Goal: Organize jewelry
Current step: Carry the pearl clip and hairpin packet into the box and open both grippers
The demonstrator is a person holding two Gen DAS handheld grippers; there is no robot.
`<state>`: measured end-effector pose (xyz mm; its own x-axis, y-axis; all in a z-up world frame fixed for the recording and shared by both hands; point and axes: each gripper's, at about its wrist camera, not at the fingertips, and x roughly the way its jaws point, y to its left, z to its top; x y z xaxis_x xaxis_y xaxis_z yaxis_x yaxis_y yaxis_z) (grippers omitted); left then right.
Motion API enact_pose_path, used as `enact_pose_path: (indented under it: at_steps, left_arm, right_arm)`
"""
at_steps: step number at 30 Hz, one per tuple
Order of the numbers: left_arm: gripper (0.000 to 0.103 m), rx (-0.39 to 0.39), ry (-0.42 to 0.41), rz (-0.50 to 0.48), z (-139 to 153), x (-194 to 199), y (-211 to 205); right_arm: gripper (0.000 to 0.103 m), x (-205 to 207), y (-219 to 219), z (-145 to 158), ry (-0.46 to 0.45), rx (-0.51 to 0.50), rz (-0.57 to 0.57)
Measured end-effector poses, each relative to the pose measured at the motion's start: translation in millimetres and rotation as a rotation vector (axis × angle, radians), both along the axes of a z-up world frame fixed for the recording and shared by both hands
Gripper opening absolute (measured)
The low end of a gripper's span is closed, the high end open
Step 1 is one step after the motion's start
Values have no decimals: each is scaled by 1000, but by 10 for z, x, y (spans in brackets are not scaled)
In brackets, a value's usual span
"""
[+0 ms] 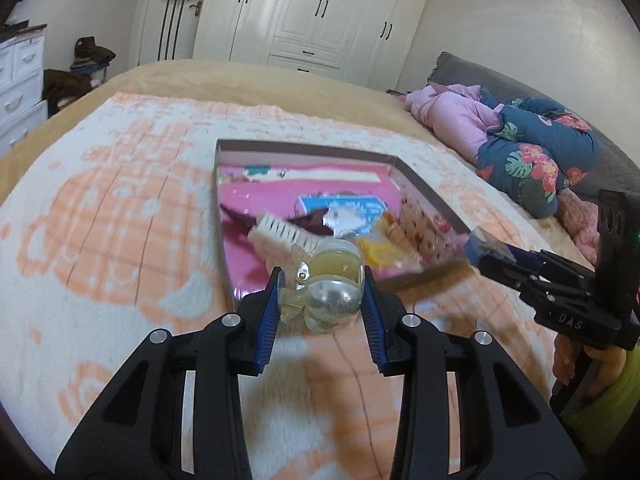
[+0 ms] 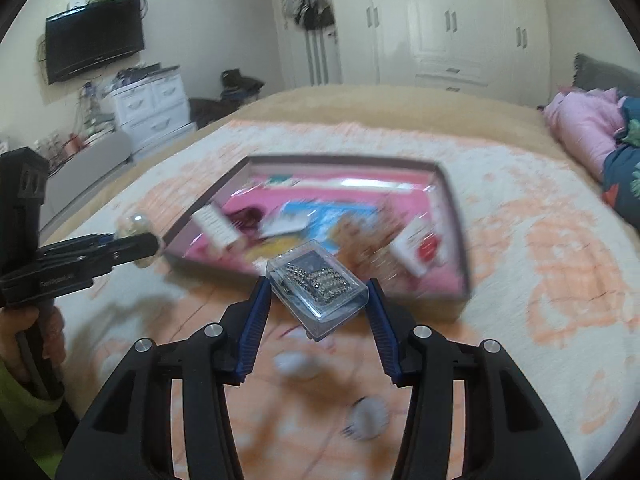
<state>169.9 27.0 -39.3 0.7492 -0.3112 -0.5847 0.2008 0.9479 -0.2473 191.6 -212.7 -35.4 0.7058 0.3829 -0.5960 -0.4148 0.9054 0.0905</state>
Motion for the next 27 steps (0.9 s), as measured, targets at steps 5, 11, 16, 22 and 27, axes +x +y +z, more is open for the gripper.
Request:
enact_pose_path:
  at_steps: [5, 11, 16, 22, 27]
  left_arm:
    - [29, 12, -5, 18, 27, 193, -40]
    - [29, 30, -2, 32, -6, 368, -84]
    - [29, 38, 14, 39, -80, 468, -98]
    - [29, 40, 31, 53, -148, 558, -63]
    - [29, 31, 34, 57, -163, 569, -32]
  right_arm:
    - [47, 270, -154, -28, -2, -18, -73]
    - [47, 515, -222, -113, -3, -40, -118]
    - [47, 666, -182, -178, 8, -41, -122]
    - [47, 712, 8, -231, 24, -47, -76]
    - [48, 693, 107, -258, 47, -37, -49]
